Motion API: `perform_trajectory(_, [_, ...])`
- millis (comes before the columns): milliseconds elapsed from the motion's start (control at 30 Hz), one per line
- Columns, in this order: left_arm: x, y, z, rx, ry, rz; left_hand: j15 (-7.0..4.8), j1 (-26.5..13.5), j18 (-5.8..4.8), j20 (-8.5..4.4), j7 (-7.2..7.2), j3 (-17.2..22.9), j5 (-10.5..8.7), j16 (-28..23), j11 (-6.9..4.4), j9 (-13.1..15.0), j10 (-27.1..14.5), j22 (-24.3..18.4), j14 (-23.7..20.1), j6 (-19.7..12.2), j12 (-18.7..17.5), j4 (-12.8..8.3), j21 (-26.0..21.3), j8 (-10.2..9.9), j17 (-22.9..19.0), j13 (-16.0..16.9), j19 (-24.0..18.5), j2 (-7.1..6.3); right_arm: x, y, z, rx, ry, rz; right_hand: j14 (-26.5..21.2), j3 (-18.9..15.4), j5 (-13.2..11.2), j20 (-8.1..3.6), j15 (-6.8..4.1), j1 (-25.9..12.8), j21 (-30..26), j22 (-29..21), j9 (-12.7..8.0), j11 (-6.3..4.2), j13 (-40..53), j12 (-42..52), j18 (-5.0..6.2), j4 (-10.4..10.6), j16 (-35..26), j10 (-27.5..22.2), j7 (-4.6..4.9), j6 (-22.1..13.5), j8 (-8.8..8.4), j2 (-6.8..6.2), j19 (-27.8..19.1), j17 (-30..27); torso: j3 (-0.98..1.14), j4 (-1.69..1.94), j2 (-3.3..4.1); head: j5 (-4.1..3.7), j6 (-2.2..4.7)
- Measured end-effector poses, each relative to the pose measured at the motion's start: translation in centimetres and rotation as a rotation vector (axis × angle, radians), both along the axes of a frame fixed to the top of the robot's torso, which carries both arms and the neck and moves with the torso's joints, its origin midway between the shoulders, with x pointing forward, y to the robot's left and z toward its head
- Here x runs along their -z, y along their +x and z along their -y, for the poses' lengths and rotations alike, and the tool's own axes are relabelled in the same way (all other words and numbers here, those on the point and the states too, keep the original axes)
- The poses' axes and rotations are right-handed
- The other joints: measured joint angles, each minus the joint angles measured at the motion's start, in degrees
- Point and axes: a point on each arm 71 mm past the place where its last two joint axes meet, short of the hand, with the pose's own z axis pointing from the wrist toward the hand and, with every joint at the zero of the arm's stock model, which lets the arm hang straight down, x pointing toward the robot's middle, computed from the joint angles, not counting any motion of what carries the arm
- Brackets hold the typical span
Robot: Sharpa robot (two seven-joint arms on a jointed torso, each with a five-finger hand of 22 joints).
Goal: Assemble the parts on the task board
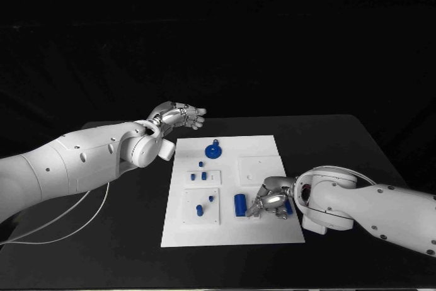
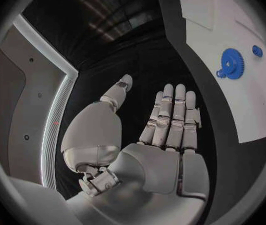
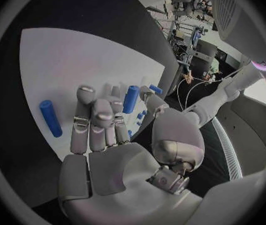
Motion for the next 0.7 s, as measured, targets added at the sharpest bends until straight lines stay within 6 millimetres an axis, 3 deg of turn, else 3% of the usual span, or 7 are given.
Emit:
perform_trajectory(200, [0.0, 0.0, 0.0, 0.000, 0.001, 0.000, -0.21, 0.00, -0.01, 0.00, 0.00, 0.00, 0.00, 0.00, 0.00, 0.00, 0.00, 0.06, 0.21, 0.00, 0.00, 0.00, 0.00, 0.00, 0.06, 0.00, 0.00, 0.00, -0.5, -0.3, 0.7, 0.013, 0.032, 0.010, 0.01, -0.32, 0.00, 0.00, 0.01, 0.00, 0.00, 0.00, 0.12, 0.00, 0.06, -0.01, 0.00, -0.31, 0.00, 0.00, -0.08, 0.04, -0.23, 0.00, 0.00, 0.00, 0.01, -0.02, -0.01, -0.03, 0.14])
perform_trajectory(433, [0.0, 0.0, 0.0, 0.001, 0.001, -0.001, -0.21, 0.00, -0.01, 0.00, 0.00, 0.00, 0.00, 0.00, 0.00, 0.00, 0.00, 0.06, 0.21, 0.00, 0.00, 0.00, 0.00, 0.00, 0.10, 0.00, 0.00, 0.00, -4.3, 1.7, 1.9, 0.051, 0.083, 0.097, 0.03, -0.33, 0.00, 0.01, 0.03, 0.00, 0.00, 0.00, 0.12, 0.00, 0.13, -0.11, -0.01, -0.32, -0.21, 0.00, -0.10, 0.03, -0.23, 0.00, 0.00, -0.01, 0.04, -0.05, -0.02, -0.38, 0.60])
perform_trajectory(700, [0.0, 0.0, -0.1, 0.001, 0.001, -0.001, -0.21, 0.00, -0.04, 0.00, 0.00, 0.00, 0.00, 0.00, 0.00, 0.00, 0.00, 0.11, 0.21, 0.00, 0.00, 0.00, 0.00, 0.00, 0.11, 0.00, 0.00, 0.00, -6.4, 3.2, 4.9, 0.110, 0.068, 0.151, 0.11, 0.01, 0.00, 0.02, 0.11, 1.31, 0.00, 0.00, 0.28, 0.00, 0.20, -0.11, 0.00, -0.97, -0.22, 0.00, -0.12, 0.03, -0.23, 1.29, 0.00, 0.08, 0.07, -0.05, -0.01, -1.05, 1.01])
